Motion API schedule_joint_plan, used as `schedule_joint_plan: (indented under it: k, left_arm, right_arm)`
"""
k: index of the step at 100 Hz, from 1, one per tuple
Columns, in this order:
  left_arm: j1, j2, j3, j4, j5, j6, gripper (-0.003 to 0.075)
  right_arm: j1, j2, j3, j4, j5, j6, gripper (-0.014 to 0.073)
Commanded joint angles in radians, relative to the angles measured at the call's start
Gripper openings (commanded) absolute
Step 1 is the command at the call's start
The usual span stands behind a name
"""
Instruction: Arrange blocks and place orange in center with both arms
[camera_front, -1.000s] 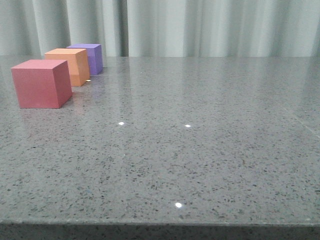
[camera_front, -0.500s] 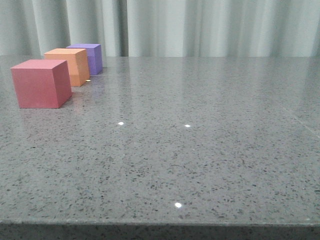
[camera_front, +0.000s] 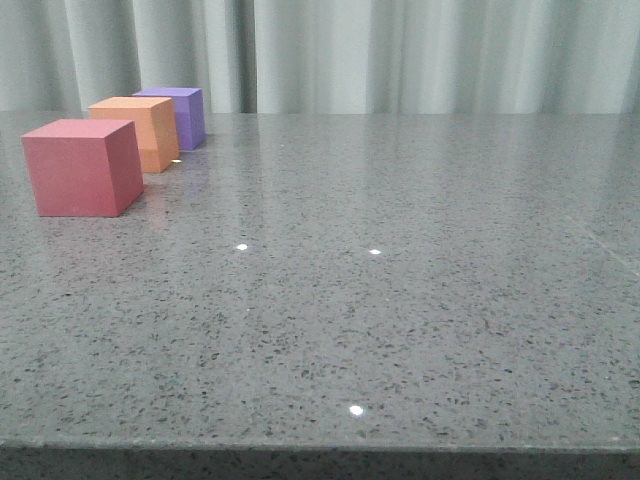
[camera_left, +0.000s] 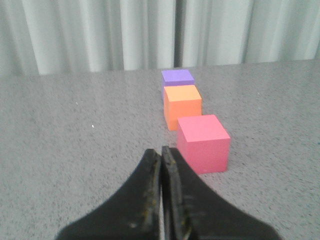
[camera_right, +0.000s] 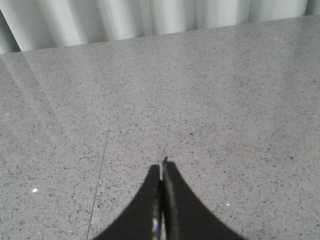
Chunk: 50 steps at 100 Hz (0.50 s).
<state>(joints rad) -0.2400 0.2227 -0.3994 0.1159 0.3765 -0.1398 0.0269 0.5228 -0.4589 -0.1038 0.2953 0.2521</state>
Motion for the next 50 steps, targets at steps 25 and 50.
schedule_joint_plan:
  k: [25,50]
  left_arm:
    - [0.130,-0.178,0.248,-0.102,-0.261,0.080,-0.0020]
    - [0.225,-0.264,0.400,-0.171,-0.368,0.080,-0.0020]
  right_arm:
    - [-0.003,0.001,-0.027,-0.003,-0.077,-0.007,-0.0069]
    - [-0.003,0.001,-0.027,-0.003,-0.078,-0.007,-0.0069]
